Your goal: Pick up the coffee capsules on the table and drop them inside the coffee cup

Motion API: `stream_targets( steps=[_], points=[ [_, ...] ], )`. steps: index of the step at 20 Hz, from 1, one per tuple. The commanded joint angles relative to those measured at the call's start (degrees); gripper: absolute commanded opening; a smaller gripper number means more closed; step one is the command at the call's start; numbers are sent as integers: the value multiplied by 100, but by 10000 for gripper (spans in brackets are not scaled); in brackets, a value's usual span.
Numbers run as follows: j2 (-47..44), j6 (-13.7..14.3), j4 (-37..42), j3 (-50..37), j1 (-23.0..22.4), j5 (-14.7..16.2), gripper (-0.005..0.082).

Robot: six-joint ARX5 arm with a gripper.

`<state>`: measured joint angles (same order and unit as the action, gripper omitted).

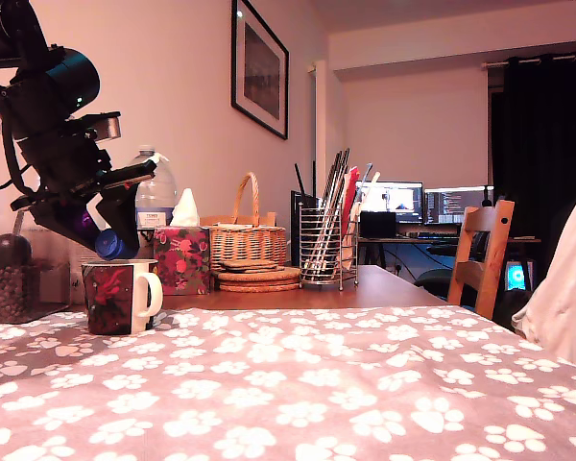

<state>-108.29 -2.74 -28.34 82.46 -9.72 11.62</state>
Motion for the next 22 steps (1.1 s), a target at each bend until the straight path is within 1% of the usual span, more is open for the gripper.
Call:
stream_targets(
  steps=[1,2,5,8,11,13,15,17,18,19,21,22],
  points=[
    [-208,20,9,37,-20,-9,345],
    [-208,20,7,37,-20,-4,350],
    [-208,20,2,37,-20,-4,456],
    [-208,20,-13,37,-20,-7,466],
    [-205,17,-17,39,-20,-9,453],
    [-195,20,-15,39,-20,-7,387],
    [-146,20,-15,39,-20,13,280],
    [-68,20,-15,39,-20,101,154],
    [-33,26,-11,39,-20,120,74],
    [9,175,-17,39,-20,177,-7],
    [79,280,-26,39,-24,216,-21],
    [125,282,-33,39,-44,225,-21]
  ],
)
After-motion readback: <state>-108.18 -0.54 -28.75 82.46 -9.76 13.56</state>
